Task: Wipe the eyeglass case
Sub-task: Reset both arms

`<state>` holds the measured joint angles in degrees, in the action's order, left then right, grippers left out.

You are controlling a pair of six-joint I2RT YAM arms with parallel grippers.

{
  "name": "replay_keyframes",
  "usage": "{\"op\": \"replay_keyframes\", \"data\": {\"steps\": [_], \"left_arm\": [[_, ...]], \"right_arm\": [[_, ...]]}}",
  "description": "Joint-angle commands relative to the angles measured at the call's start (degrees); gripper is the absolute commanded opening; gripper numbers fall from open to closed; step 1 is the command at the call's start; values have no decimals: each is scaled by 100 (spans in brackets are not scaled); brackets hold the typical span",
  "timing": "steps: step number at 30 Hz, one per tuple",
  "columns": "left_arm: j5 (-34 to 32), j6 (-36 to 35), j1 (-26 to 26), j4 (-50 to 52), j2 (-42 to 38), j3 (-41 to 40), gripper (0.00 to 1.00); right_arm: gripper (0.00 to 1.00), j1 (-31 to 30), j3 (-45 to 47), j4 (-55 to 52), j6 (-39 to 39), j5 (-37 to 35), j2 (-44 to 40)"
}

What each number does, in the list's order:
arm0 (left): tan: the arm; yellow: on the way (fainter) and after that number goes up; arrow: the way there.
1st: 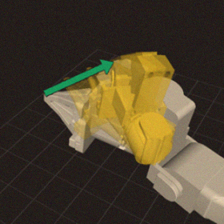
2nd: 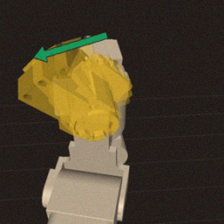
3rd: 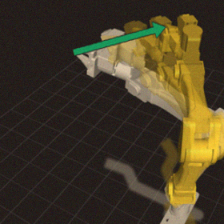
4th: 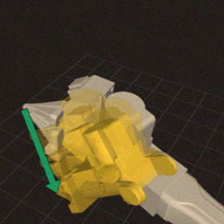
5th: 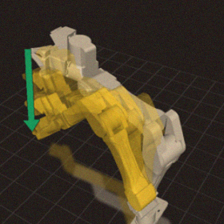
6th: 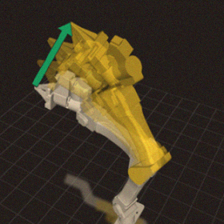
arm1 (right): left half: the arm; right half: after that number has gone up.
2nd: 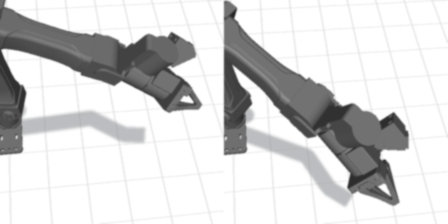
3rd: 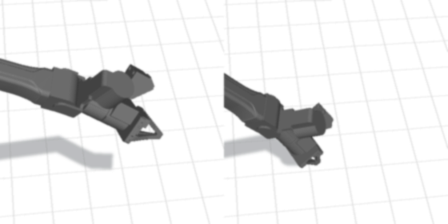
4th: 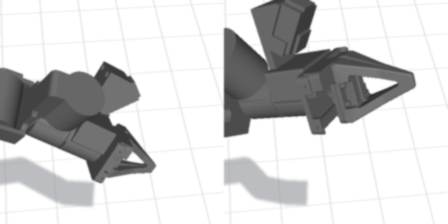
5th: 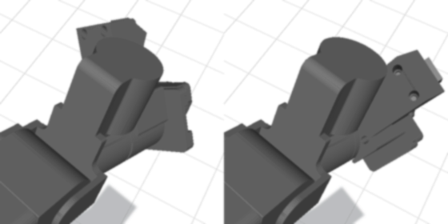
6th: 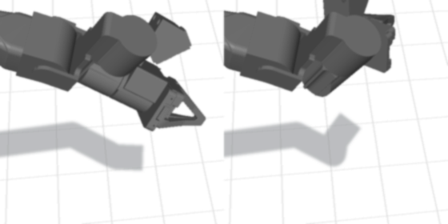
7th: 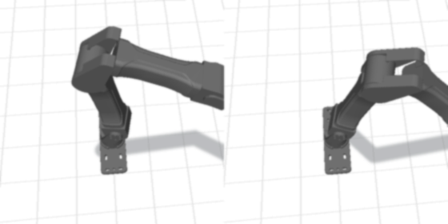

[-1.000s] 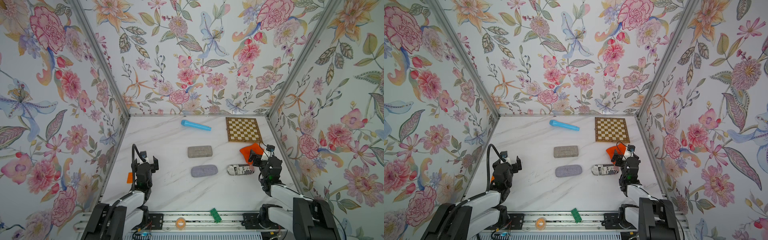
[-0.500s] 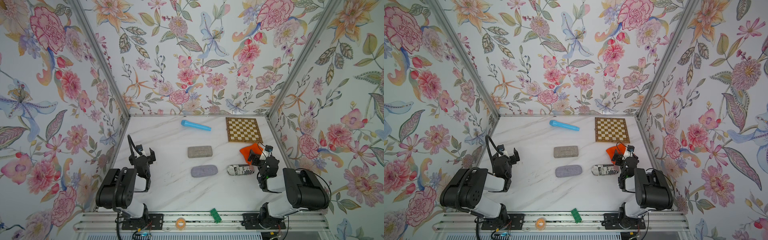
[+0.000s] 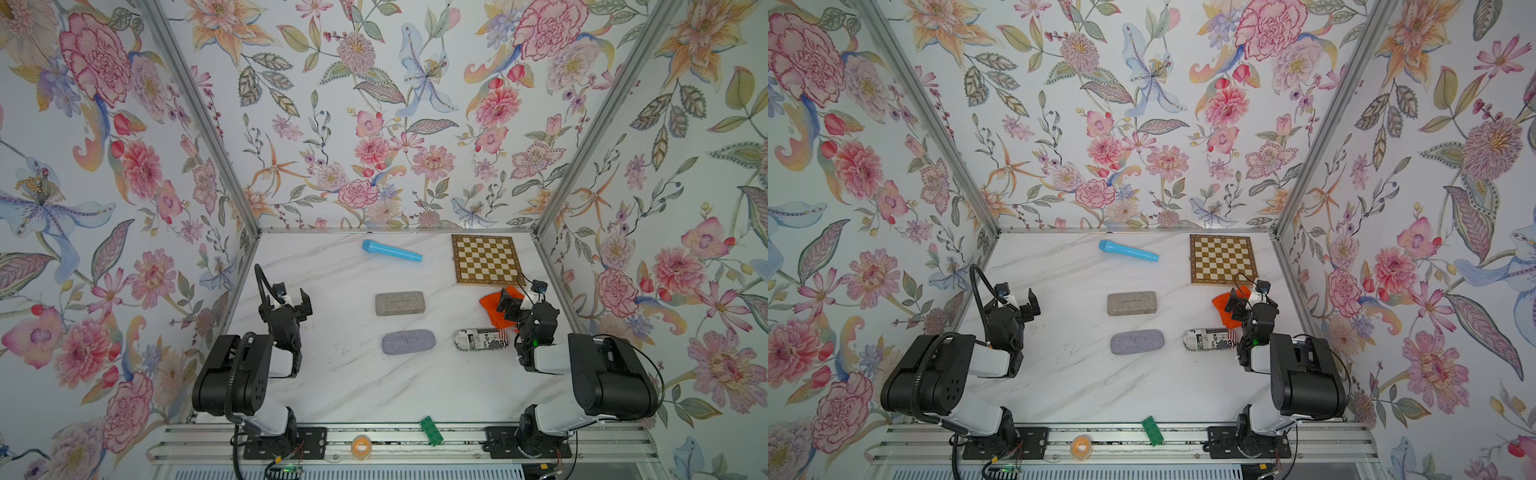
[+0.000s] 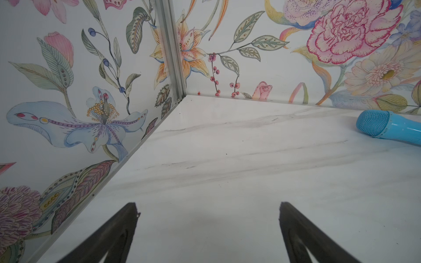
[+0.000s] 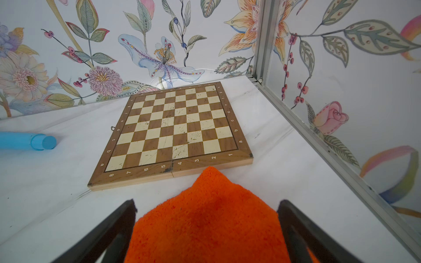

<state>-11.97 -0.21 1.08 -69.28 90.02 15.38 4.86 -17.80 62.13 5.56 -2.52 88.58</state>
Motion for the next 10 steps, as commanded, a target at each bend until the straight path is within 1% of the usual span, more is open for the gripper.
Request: {"op": "replay_keyframes", "data": {"steps": [1,6,10], "left_arm": [[98,-52,24,-104,34,0,99],[98,-56,28,-104,30,0,99],[98,-55,24,-104,33,0,99]], "right_arm": [[99,-20,0,-69,-4,-64,-7],[99,58,-39,-131,41,63,20],[99,26,19,-60,17,8,-4]]}}
